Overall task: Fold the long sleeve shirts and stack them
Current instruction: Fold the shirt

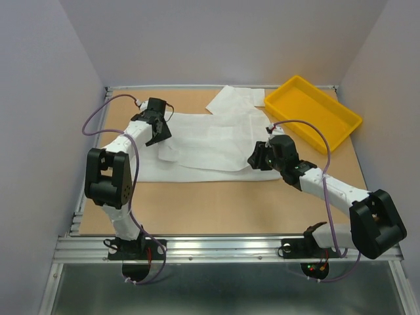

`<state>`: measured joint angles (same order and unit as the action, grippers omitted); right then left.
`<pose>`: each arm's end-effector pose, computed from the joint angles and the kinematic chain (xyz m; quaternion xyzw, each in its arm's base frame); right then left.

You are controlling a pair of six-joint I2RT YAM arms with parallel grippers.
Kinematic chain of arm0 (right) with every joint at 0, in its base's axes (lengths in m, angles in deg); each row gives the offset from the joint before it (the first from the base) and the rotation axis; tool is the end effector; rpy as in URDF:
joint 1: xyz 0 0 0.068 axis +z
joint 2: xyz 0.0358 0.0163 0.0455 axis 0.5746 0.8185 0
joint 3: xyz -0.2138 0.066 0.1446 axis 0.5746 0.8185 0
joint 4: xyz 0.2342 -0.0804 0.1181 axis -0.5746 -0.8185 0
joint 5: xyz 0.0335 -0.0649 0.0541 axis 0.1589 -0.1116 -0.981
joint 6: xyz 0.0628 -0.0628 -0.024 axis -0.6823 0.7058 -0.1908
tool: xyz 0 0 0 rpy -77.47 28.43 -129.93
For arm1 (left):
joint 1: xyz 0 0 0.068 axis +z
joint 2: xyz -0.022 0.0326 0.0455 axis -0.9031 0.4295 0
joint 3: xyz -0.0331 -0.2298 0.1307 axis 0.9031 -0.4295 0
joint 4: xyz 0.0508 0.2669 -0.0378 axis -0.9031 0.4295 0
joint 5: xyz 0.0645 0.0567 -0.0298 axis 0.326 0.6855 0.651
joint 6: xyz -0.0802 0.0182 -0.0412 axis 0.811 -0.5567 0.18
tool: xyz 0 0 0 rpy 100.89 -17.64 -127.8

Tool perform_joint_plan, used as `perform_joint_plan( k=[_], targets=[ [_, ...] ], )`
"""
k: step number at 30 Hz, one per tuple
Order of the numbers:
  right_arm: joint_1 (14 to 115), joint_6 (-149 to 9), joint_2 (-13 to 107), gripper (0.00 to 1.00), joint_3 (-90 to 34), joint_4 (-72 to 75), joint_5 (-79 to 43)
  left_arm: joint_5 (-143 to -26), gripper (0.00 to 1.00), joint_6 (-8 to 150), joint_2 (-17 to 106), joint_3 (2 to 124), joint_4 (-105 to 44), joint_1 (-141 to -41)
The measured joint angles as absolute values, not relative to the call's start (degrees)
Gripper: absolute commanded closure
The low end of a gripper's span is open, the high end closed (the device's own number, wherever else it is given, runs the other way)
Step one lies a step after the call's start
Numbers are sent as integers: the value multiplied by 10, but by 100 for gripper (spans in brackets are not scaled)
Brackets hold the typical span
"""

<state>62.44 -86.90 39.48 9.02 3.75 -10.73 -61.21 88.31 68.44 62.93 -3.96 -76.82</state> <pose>0.2878 0.1490 0.1740 -0.0275 0.8807 0.2045 0.4264 0.4100 -0.0671 0.1855 -0.1788 0.9181 -0.0009 0.3538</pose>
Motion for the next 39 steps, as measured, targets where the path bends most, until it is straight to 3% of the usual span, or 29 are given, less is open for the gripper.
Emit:
perform_joint_plan(
  k=[3,17,27,39],
  targets=[
    [624,-869,395,52,90,39,-113,-607,24,875,702,655,-43,-764],
    [624,-863,378,52,96,42,-130,-673,25,878,528,499,-93,-748],
    [624,-858,364,52,116,43,-131,-729,41,925,562,435,-149,-686],
    [624,-853,359,52,118,43,-133,-727,39,939,654,479,-182,-673]
  ],
)
